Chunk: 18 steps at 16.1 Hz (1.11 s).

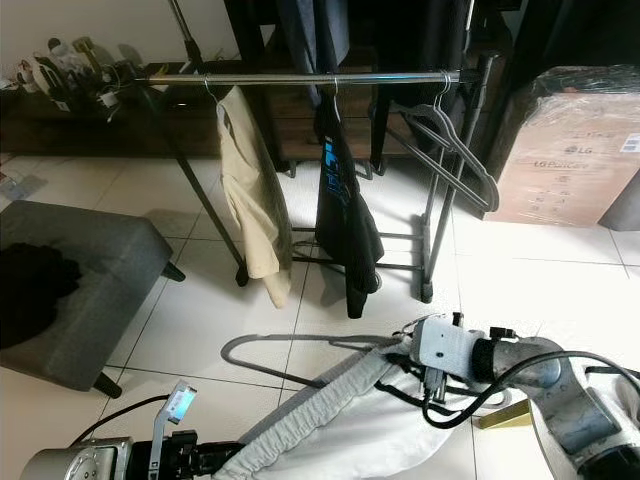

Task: Hang hanger

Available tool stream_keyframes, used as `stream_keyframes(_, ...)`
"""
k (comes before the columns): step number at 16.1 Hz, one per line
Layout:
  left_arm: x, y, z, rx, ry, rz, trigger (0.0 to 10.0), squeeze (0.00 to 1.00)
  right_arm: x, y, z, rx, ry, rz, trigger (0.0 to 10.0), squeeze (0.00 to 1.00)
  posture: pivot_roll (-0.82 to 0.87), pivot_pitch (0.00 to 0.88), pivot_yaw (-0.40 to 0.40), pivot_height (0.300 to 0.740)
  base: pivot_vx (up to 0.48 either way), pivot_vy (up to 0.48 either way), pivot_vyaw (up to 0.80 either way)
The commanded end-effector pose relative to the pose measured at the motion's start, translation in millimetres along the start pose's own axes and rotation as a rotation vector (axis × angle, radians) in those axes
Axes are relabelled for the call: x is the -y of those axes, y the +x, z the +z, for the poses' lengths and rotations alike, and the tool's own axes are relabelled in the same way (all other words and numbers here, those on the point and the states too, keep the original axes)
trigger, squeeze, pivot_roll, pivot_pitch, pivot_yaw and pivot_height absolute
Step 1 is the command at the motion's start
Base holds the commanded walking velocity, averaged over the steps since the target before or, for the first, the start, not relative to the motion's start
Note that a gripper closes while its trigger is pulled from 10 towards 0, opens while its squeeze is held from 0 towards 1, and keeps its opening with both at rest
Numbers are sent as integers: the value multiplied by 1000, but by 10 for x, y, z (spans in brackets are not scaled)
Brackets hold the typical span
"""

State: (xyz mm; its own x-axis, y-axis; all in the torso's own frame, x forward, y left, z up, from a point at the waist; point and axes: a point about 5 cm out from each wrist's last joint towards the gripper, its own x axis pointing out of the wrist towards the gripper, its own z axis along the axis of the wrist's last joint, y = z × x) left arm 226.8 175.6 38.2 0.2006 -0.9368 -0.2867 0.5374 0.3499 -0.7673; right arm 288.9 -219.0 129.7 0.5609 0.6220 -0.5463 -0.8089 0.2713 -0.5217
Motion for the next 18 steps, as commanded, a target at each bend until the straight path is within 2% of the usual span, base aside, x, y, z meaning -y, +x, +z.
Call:
stream_keyframes(1, -70, -157, -169, -74, -26, 75, 0, 0, 206, -201, -75, -42, -10, -117, 0, 0, -165, 204, 92, 740, 0, 0, 0)
stream_keyframes(3, -80, -165, -233, -117, -6, 93, 0, 0, 260, -265, -23, 79, 98, -134, 0, 0, -166, 205, 93, 740, 0, 0, 0)
stream_keyframes(4, -80, -165, -236, -118, -6, 95, 0, 0, 252, -291, -20, 88, 102, -114, 0, 0, -161, 207, 96, 740, 0, 0, 0)
stream_keyframes(6, -81, -180, -248, -127, -6, 101, 0, 0, 226, -350, -77, 17, 24, -55, 0, 0, -165, 211, 99, 740, 0, 0, 0)
stream_keyframes(7, -93, -209, -275, -151, 0, 111, 0, 0, 182, -417, -218, -140, -113, 36, 0, 0, -167, 213, 102, 740, 0, 0, 0)
stream_keyframes(8, -97, -213, -276, -152, 1, 112, 0, 0, 179, -427, -246, -164, -134, 48, 0, 0, -169, 214, 103, 740, 0, 0, 0)
stream_keyframes(9, -99, -210, -279, -159, 6, 114, 0, 0, 222, -441, -233, -136, -112, 22, 0, 0, -166, 215, 107, 740, 0, 0, 0)
stream_keyframes(12, -98, -212, -305, -186, 15, 117, 0, 0, 247, -473, -237, -148, -147, 32, 0, 0, -165, 214, 112, 740, 0, 0, 0)
stream_keyframes(13, -106, -224, -331, -207, 20, 128, 0, 0, 264, -462, -203, -101, -131, 15, 0, 0, -164, 214, 113, 740, 0, 0, 0)
stream_keyframes(15, -113, -237, -395, -252, 41, 138, 0, 0, 300, -430, -72, 86, 38, -20, 0, 0, -160, 213, 115, 740, 0, 0, 0)
stream_keyframes(18, -118, -239, -404, -263, 49, 144, 0, 0, 267, -421, -30, 122, 55, 26, 0, 0, -162, 215, 116, 740, 0, 0, 0)
